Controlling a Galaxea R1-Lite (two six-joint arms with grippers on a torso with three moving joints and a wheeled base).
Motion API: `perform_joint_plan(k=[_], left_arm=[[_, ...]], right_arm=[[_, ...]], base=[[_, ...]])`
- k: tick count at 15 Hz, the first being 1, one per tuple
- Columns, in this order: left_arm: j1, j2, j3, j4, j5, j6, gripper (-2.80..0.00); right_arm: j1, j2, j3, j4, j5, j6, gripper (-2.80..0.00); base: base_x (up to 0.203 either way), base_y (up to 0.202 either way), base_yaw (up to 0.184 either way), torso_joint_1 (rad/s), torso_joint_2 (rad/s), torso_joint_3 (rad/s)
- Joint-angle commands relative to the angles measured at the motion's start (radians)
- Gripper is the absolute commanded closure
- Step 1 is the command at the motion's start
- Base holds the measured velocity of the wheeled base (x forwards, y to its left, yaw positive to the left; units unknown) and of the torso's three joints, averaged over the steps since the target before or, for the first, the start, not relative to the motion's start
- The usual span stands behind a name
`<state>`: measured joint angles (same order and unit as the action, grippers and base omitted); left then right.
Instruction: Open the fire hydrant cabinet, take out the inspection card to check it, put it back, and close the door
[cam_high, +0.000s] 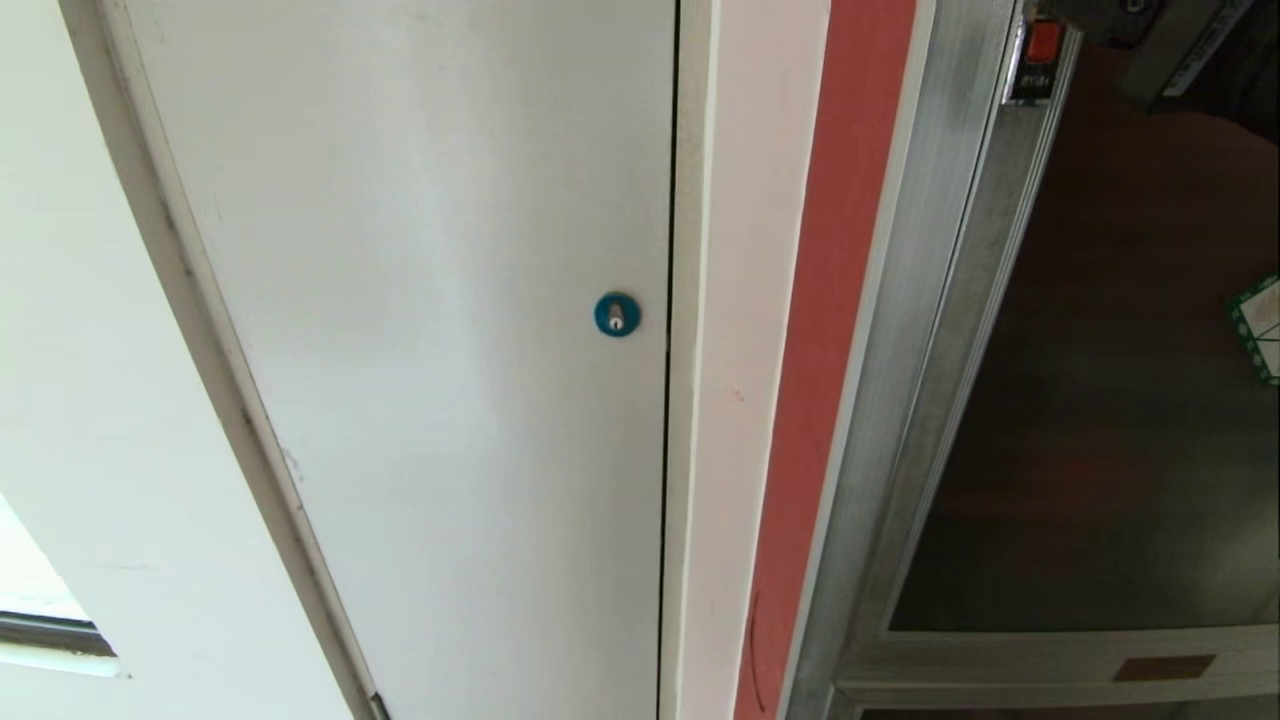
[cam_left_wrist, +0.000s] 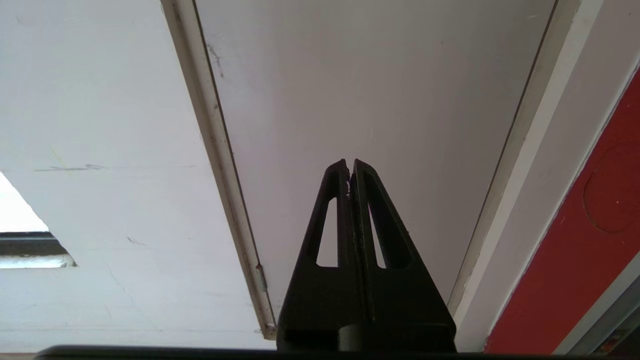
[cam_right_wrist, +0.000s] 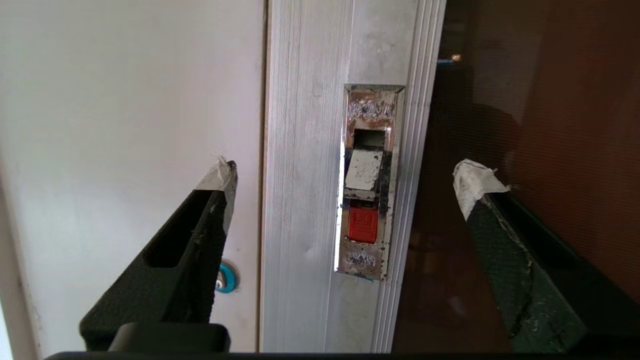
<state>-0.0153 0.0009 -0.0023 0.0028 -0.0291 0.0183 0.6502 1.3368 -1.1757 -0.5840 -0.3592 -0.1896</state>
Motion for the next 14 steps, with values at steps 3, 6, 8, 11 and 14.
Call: perform_joint_plan(k=[3,6,8,11,14], left_arm=[[0.000,0.001,-0.001,0.000,0.000,0.000,0.00],[0.000,0.001,-0.001,0.000,0.000,0.000,0.00],[0.000,0.001,0.001,0.000,0.000,0.000,0.00],[0.000,0.001,-0.001,0.000,0.000,0.000,0.00],[0.000,0.001,0.000,0.000,0.000,0.000,0.00]], right_arm=[[-0.001,0.018,-0.005,-0.005,-0.003,-0.001,-2.80],[-0.006,0.039,-0.019,-0.005,-0.003,-0.001,0.00],[-0.006,0.041,-0.024,-0.005,-0.003,-0.002,0.00],[-0.011,0.041,-0.025,-0.003,-0.003,-0.002,0.00],[-0.009,0.033,-0.025,-0.003,-0.003,-0.001,0.00]], base=[[0.000,0.000,0.000,0.000,0.00,0.000],[0.000,0.000,0.000,0.000,0.00,0.000],[0.000,0.000,0.000,0.000,0.00,0.000],[0.000,0.000,0.000,0.000,0.00,0.000],[0.000,0.000,0.000,0.000,0.00,0.000]])
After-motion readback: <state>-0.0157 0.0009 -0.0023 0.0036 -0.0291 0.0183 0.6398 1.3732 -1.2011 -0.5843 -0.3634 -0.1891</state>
